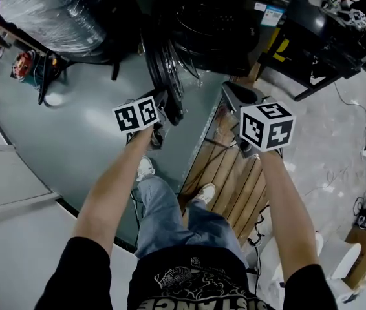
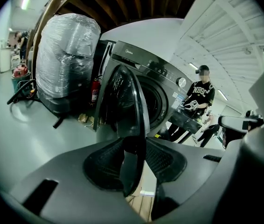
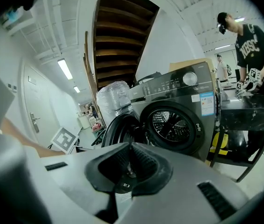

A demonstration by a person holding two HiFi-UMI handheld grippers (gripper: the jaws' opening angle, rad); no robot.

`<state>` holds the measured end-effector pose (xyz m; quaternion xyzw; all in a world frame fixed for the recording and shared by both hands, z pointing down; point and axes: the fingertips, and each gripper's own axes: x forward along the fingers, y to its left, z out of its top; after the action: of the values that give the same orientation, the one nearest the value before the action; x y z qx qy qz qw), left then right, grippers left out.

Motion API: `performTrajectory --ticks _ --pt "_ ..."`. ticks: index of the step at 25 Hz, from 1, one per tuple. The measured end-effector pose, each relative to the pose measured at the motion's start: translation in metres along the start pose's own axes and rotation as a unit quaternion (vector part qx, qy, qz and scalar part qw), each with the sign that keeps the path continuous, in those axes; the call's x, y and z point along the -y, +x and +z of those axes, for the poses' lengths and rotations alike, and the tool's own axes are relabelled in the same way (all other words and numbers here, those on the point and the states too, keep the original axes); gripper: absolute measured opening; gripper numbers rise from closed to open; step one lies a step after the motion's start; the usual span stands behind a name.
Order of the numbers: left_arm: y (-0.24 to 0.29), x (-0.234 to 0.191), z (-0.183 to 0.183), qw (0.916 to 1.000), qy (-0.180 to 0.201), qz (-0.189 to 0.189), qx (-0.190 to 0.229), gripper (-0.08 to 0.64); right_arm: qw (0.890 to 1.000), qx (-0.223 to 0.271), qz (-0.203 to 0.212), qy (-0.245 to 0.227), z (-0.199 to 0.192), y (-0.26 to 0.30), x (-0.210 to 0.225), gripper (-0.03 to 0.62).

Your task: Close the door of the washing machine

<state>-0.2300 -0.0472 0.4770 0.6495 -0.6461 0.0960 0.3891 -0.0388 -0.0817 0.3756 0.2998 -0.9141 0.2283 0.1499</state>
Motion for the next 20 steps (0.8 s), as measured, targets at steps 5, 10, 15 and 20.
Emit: performTrajectory --ticks 5,10,15,20 --pt "0.016 0.024 -0.001 0.9997 -0.025 0.005 -0.001 0.147 1.000 0.011 0.007 0.013 0.000 -0.007 0.010 0.023" --pt "0.031 0.045 0.002 0.9993 -0.038 -0.003 -0.007 0.156 1.000 0.014 0.005 0.019 0.000 -0.011 0.020 0.022" --pt "0.046 0.062 0.003 0.9984 -0.054 -0.007 -0.014 0.166 0.999 0.020 -0.006 0.037 -0.003 -0.018 0.032 0.022" --pt "0.063 0.080 0.004 0.9967 -0.079 -0.014 -0.012 0.178 0.999 0.026 -0.012 0.046 0.001 -0.022 0.042 0.023"
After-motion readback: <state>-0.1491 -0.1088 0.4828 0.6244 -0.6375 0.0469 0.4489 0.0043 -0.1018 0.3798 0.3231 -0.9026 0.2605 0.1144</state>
